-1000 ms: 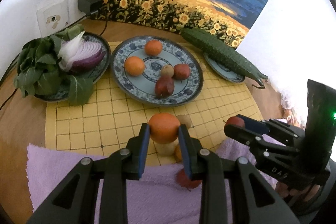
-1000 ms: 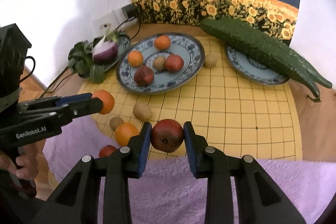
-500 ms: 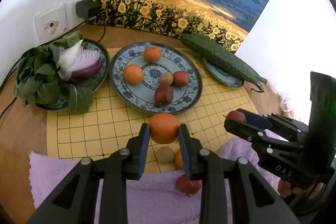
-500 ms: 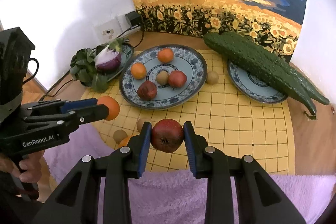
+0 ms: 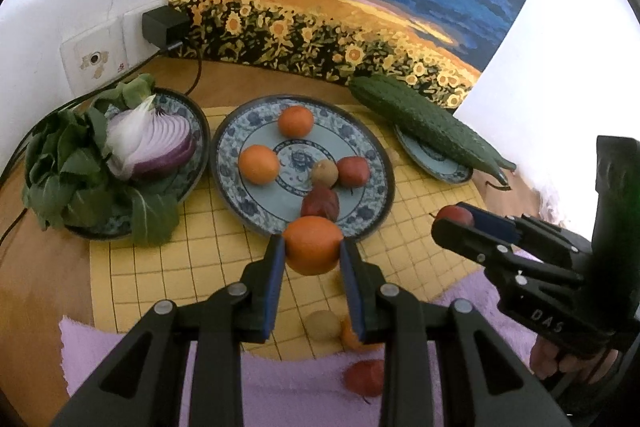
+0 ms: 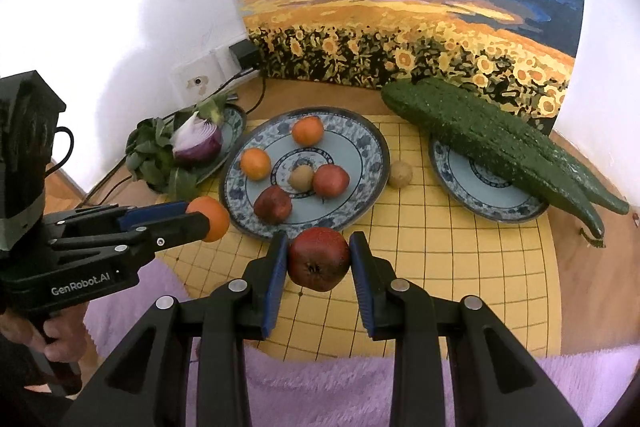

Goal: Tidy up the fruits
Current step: 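Carry the orange and red apple onto the blue-and-white plate with both tools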

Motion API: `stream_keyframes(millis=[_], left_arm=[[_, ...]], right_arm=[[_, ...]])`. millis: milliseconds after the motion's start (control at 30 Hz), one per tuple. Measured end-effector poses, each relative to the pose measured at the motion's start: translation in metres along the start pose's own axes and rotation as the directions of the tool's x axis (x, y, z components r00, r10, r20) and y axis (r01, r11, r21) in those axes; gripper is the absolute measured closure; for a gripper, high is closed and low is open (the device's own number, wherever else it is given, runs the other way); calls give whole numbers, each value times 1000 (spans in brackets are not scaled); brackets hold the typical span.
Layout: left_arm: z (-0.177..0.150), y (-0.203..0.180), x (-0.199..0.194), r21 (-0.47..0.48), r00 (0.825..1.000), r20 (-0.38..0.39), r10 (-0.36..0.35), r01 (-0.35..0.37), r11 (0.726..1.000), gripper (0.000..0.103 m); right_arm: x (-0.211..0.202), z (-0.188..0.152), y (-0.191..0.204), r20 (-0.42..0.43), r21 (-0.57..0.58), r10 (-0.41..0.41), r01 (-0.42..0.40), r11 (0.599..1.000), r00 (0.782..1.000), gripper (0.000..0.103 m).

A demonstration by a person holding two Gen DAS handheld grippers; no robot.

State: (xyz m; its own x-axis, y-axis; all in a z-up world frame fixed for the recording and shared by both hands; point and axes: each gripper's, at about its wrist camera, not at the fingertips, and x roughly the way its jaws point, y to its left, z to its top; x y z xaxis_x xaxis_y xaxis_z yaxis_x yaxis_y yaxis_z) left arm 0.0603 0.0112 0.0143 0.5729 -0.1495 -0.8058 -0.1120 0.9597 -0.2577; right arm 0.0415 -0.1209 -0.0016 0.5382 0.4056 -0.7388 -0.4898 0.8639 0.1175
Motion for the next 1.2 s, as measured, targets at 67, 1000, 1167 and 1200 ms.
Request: stream_keyframes(millis=[67,1000,1167,1200], left_arm=[[4,2,4,6,1000,-5,3,-3,1000,74],[35,20,56,36,999,-26,-24,25,999,73],[36,22,55,21,999,-30,-33,33,999,73],[36,21,55,25,999,-32,-29,30,999,73]], right_arm=[[4,3,-2,1,8,-3,3,1000,1000,71],[79,26,3,-97,-4,-23,22,1000,995,71],[82,26,4,-93,-2,-19,19,1000,995,71],[83,26,4,-92,1,-19,19,1000,996,71]])
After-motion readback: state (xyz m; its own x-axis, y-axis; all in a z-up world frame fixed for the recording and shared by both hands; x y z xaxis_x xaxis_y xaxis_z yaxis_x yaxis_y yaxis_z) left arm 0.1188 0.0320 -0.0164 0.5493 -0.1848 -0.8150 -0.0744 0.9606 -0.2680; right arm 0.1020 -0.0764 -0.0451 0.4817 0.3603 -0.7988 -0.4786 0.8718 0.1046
